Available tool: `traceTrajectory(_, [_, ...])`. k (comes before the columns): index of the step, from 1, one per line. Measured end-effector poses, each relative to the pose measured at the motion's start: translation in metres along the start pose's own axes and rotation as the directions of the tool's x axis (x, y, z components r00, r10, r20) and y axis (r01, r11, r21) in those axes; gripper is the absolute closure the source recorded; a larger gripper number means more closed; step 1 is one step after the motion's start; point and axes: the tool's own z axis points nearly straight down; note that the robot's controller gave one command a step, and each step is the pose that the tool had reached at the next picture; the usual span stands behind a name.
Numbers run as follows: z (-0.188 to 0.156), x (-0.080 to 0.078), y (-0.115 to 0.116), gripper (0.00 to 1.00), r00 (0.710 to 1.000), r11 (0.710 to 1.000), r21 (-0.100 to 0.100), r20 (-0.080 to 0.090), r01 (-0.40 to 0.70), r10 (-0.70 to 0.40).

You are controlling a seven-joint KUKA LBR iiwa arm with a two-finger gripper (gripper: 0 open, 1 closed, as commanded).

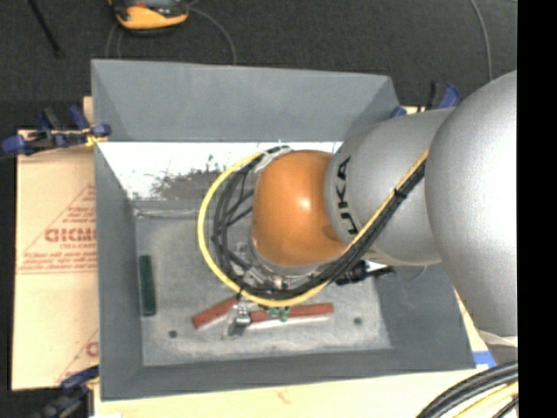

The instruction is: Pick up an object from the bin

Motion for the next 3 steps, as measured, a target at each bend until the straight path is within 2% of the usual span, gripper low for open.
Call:
traceTrajectory(1, [0.060,0.002,-0.024,1.00,0.999,0.999,-0.001,-0.006,0.053,-0.053])
traceTrajectory(2, [0.060,0.002,-0.024,1.00,0.999,0.999,-0.002,-0.006,0.051,-0.051])
traceTrajectory(3, [-0.060,-0.017,-0.045,1.00,0.999,0.999,0.000,0.001,0.050,-0.050])
